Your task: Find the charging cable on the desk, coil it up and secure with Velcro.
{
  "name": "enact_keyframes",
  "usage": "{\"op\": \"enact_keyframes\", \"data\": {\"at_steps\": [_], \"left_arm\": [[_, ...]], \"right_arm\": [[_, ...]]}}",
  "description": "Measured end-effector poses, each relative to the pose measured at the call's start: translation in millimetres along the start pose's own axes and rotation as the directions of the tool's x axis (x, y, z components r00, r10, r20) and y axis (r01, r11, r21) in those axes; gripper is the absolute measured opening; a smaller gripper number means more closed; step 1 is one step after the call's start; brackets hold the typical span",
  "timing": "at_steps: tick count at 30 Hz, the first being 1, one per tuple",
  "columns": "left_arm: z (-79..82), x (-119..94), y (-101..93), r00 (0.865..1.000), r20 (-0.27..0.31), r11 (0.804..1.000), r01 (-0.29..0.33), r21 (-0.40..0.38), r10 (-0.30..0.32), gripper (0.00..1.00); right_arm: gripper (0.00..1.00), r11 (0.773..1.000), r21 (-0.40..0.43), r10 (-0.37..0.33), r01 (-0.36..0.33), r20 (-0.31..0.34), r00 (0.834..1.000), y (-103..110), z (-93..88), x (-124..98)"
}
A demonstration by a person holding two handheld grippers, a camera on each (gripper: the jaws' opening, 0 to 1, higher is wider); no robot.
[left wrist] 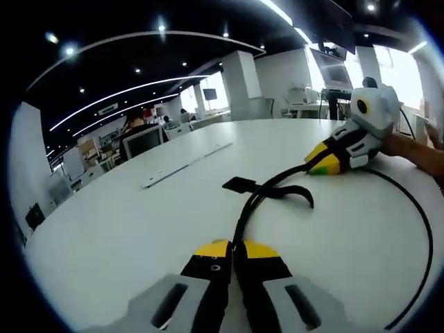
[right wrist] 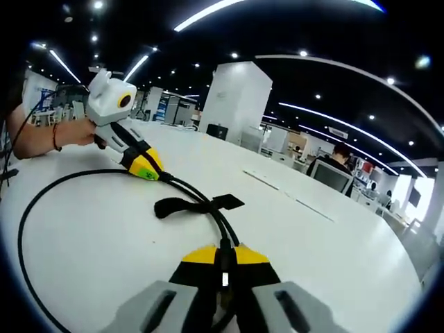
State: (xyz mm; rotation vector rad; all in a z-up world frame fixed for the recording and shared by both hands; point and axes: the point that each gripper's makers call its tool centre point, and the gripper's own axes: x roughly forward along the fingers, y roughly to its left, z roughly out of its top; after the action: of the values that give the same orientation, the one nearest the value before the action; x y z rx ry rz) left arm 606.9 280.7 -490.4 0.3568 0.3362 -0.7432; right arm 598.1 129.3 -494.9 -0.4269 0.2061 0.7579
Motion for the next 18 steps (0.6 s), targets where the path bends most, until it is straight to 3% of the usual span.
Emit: {"op": "enact_keyframes", "data": {"at_steps": [18], "left_arm": [[-1.4, -3.4, -0.1, 1.000, 0.026, 1.000, 0.005, -0.016, -0.004, 0.06]], "right_arm": [[0.09, 1.000, 0.000, 0.000, 0.000, 0.009, 1.000, 1.1, 1.0, -0.2]]}}
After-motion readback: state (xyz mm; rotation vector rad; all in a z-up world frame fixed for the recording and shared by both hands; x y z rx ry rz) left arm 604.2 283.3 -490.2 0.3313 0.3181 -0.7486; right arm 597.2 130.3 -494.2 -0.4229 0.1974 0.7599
